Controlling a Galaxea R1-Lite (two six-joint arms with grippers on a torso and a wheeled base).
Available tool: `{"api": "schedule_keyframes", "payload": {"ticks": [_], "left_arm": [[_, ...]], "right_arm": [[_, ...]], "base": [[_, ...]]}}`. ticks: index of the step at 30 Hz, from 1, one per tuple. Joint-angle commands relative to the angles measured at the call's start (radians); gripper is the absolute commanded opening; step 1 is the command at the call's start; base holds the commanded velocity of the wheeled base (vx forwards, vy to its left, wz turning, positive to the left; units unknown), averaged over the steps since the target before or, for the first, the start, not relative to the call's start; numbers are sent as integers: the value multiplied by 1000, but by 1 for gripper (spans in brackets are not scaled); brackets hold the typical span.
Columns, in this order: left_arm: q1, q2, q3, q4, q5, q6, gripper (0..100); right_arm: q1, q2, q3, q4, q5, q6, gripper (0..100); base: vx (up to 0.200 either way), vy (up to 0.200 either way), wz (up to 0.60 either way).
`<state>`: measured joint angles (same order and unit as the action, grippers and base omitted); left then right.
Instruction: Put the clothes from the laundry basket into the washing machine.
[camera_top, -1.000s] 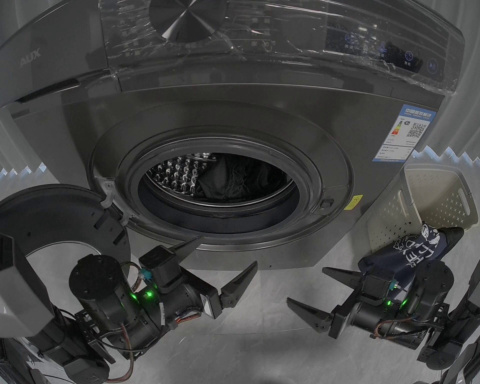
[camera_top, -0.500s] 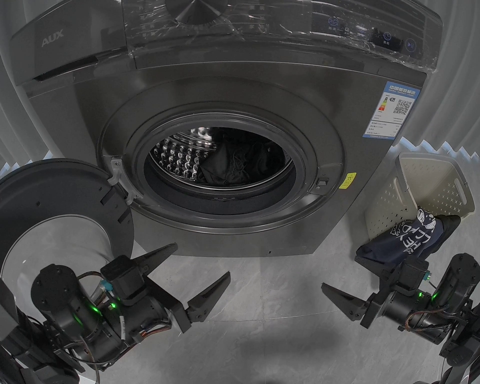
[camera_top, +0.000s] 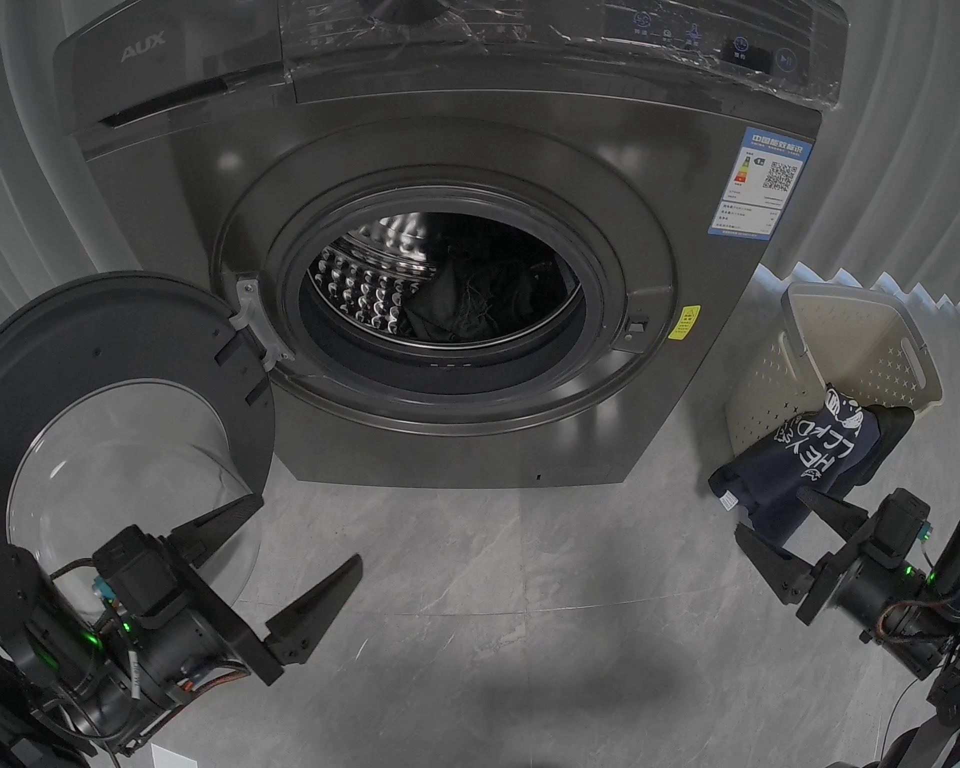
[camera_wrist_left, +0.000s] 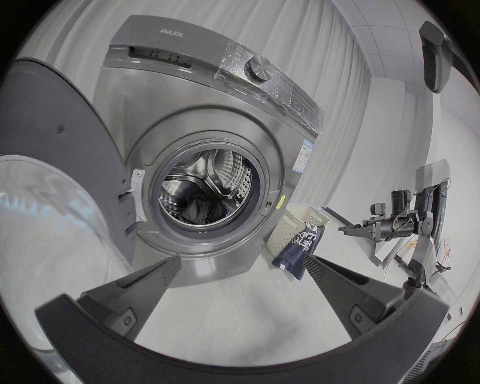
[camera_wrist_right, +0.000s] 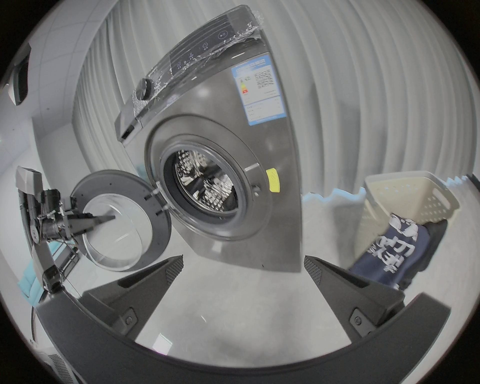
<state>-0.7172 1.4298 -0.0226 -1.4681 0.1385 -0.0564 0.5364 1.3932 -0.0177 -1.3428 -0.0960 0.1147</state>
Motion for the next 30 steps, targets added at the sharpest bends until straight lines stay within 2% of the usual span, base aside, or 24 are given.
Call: {"api": "schedule_keyframes", "payload": {"ticks": [1,3,6,8,9,11,12,13,16,19,20,21,23,25,26,27,28,29,30], "left_arm": [[65,-347,23,259,-2,6,100],[74,-456,23,374,-5,3,100],[136,-598,23,555,-4,-3,100],[147,-631,23,591,-4,-2,100],[190,-759,23,700,-11,1,100],[254,-842,23,779,-22,-5,100],[254,-842,23,779,-22,-5,100],[295,-939,23,861,-36,-8,100],[344,-1077,23,977,-63,-7,100],[417,-1229,23,1132,-114,-3,100],[441,-1296,23,1206,-134,-3,100],[470,-1339,23,1256,-143,-8,100],[487,-1341,23,1328,-126,-3,100],[498,-1339,23,1342,-99,-5,100],[518,-1336,23,1348,-97,12,100],[522,-1336,23,1350,-99,13,100],[618,-1338,23,1365,-108,56,100],[670,-1345,23,1379,-119,92,100],[726,-1370,23,1398,-145,102,100]], "right_arm": [[-53,-390,16,359,-82,0,100],[-110,-487,16,479,-90,3,100],[-205,-668,16,643,-87,-1,100],[-223,-706,16,669,-85,-7,100],[-289,-855,15,774,-76,-24,100],[-335,-958,15,861,-68,-43,100],[-335,-958,15,861,-68,-43,100],[-365,-1048,15,945,-64,-41,100],[-391,-1163,15,1068,-62,-41,100],[-431,-1281,15,1215,-57,-43,100],[-440,-1313,16,1274,-59,-29,100],[-443,-1315,15,1288,-61,-26,100],[-469,-1318,16,1281,-53,-36,100],[-515,-1338,13,1292,-14,-49,100],[-535,-1361,8,1306,25,-63,100],[-536,-1364,8,1307,32,-66,100],[-538,-1381,2,1323,78,-81,100],[-538,-1381,2,1323,73,-81,100],[-538,-1382,5,1315,56,-79,100]], "base": [[-200,0,0],[-100,0,0],[-67,0,0],[-200,0,0],[-200,0,0],[-100,0,0],[0,0,0],[0,0,0],[0,0,0],[0,0,0],[0,0,0],[0,-200,0],[0,-200,0],[0,-200,0],[0,-200,0],[0,-200,0],[0,-200,0],[0,-200,0],[0,0,0]]}}
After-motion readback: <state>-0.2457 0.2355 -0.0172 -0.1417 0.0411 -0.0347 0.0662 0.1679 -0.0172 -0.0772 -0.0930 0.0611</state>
